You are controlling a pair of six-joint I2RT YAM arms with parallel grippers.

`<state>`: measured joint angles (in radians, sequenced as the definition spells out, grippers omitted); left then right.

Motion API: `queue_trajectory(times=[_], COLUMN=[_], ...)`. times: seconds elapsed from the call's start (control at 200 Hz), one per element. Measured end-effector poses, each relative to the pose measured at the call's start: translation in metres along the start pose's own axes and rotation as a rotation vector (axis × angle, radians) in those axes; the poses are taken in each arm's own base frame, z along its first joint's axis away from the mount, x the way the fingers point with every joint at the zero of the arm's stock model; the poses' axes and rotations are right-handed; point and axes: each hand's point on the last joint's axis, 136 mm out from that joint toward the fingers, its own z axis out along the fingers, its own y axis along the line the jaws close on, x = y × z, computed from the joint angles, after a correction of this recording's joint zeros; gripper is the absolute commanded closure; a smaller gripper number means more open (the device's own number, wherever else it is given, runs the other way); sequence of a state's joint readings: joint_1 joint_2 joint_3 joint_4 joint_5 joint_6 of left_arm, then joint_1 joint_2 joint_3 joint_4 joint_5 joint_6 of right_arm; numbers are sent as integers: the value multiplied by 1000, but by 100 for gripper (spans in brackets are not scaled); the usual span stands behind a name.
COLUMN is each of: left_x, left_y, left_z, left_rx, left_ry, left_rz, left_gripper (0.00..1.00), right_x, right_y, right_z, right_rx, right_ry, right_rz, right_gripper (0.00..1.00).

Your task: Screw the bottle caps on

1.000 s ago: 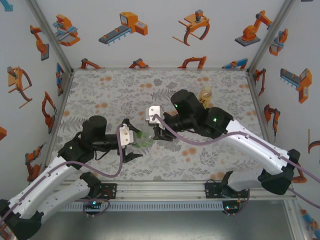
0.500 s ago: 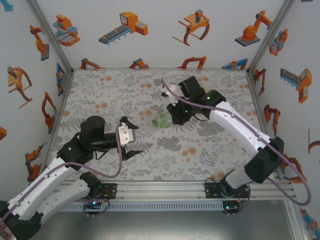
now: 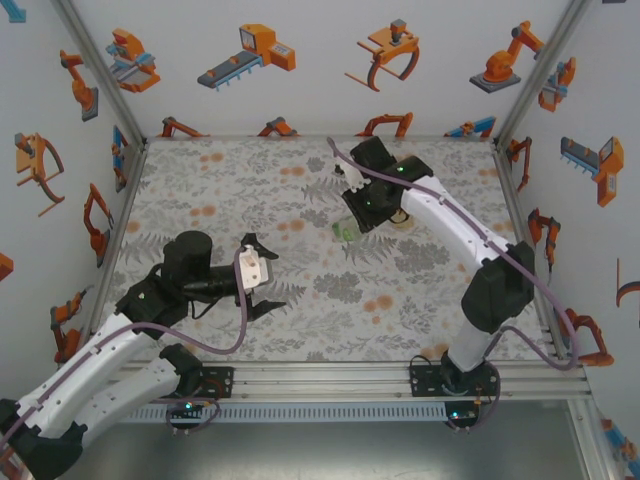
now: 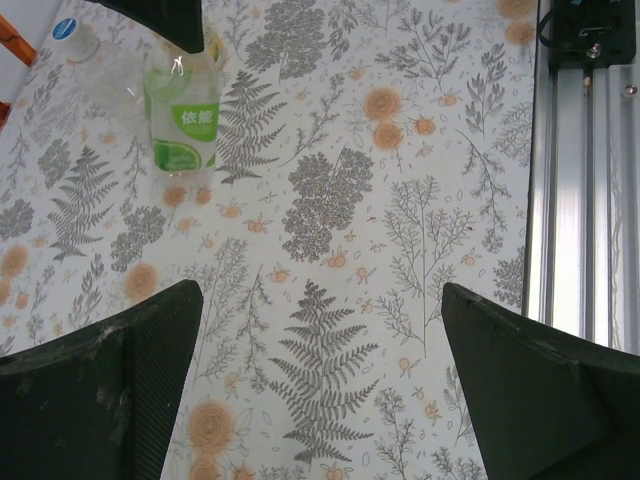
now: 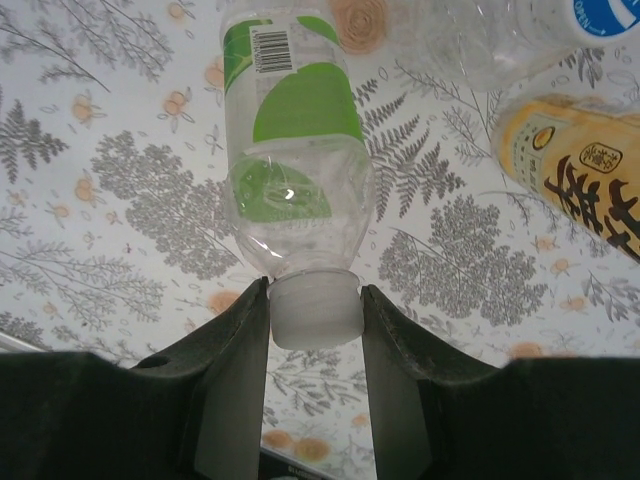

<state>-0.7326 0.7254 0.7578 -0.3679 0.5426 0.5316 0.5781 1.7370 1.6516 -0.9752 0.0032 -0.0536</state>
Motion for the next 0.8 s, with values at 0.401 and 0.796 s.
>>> queue_trajectory(times=[0.401, 0.796], left_x=[5, 10], left_y=[-1, -1], left_z=[2, 7], left_rx=[10, 21], left_ry=[17, 35], left_rz=[-12, -27], left_gripper=[3, 3], right_x=[16, 62], right_y=[1, 10], right_z=[-8, -37], right_rx=[-10, -52], right_ry=[154, 343], right_rz=[4, 19], right_gripper=[85, 84])
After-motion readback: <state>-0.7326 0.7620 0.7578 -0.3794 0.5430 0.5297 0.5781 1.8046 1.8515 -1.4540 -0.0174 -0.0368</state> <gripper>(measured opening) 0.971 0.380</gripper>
